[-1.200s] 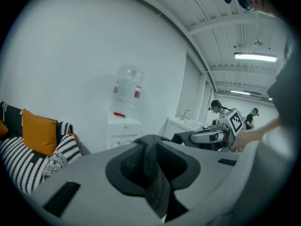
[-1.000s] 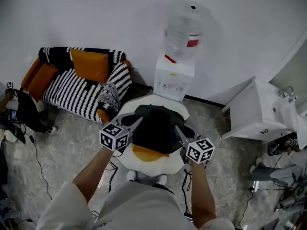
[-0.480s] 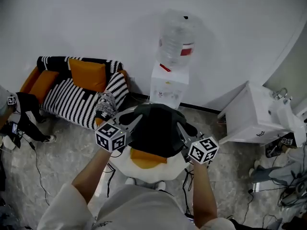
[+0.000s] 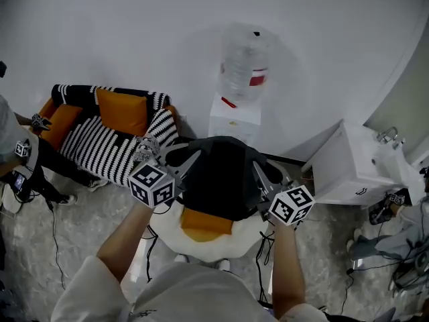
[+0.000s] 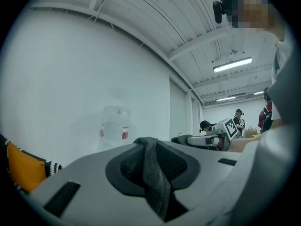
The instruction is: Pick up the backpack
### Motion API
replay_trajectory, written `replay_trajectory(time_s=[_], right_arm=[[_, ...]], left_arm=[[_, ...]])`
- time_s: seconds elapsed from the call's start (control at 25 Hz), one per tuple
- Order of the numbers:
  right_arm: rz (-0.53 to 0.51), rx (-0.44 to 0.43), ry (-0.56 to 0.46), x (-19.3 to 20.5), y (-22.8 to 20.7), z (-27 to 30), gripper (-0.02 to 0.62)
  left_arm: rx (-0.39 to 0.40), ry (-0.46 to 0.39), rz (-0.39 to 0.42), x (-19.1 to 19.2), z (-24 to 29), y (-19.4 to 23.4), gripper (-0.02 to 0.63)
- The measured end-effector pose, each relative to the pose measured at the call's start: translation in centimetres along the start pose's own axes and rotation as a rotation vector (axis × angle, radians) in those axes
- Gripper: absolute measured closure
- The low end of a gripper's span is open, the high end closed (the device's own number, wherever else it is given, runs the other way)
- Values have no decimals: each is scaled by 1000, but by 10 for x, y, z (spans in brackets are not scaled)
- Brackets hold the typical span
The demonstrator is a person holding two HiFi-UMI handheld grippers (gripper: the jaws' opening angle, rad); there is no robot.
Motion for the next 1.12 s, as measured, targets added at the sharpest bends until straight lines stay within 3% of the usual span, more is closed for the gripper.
replay_trajectory(time_s=[0.4, 1.12], right_arm=[[-33, -10, -51, -29, -2, 1, 541], [-33, -16, -51, -27, 1, -3, 548]], left_arm=[[19, -65, 32, -30, 9, 0, 538], [18, -79, 18, -27, 6, -1, 538]])
Point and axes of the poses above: the fingertips, and each gripper's own axes: z forward along the fingers, y to its left, x out of its underside, the point moved 8 cm from there along -z, backward along the fingers, and after that the axes turned 1 degree about x, right-handed, at the moved point
